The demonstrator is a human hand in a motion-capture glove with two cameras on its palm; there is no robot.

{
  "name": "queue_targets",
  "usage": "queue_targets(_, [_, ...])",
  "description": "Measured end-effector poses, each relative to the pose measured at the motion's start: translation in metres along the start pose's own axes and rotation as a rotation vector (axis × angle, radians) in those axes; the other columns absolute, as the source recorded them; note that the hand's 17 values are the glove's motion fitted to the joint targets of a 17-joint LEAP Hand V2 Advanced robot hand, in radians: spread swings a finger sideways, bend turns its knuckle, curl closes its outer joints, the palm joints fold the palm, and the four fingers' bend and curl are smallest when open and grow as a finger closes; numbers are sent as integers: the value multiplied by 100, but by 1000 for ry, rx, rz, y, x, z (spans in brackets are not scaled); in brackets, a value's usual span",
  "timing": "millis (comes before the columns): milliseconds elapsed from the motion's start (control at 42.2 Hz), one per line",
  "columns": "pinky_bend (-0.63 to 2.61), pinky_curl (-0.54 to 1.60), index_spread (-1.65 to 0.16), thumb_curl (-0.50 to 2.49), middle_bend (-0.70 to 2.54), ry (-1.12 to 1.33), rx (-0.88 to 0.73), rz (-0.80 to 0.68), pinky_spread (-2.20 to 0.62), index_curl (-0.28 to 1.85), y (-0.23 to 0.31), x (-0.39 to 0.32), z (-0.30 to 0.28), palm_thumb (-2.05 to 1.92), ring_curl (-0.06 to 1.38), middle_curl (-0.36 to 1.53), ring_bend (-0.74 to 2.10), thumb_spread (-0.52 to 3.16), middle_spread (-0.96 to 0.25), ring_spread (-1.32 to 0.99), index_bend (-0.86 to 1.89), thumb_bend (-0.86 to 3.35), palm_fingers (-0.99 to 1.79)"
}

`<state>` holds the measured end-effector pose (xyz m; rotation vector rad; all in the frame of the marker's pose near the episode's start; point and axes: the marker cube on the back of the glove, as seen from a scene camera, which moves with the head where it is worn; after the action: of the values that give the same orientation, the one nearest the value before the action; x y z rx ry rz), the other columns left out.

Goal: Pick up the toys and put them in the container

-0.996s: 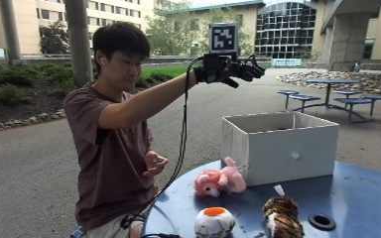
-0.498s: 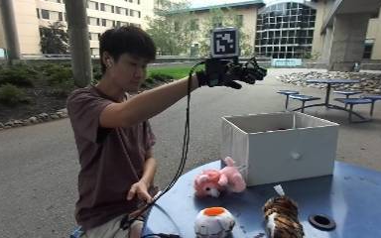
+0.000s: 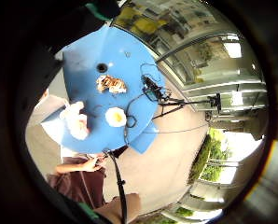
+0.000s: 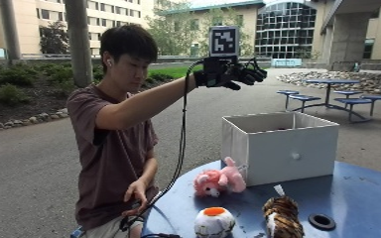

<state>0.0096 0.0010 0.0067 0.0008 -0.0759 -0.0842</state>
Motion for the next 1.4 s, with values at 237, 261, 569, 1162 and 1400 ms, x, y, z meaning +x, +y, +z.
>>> queue_targets(237, [83,32,-20,19,15,114,-5,134,0,15,-13,34,6,-3,21,22,42,152,-9,-2,10,-2,-18])
queue_targets(261, [83,32,-20,20,15,94,-8,148,0,15,-14,34,5,-3,21,22,42,152,-9,-2,9,-2,-18])
queue_targets(569, [82,33,-20,20,15,-25,-29,75,0,16,-37,63,12,-3,22,24,41,151,-9,-3,10,-2,-18])
queue_targets(1162, [81,34,-21,22,14,23,-70,283,0,18,-113,141,67,-2,25,25,38,150,-9,-3,10,-2,-17])
queue_targets(1400, [80,34,-21,22,15,24,-80,317,0,18,-137,157,90,-2,26,25,37,150,-9,-3,10,-2,-18])
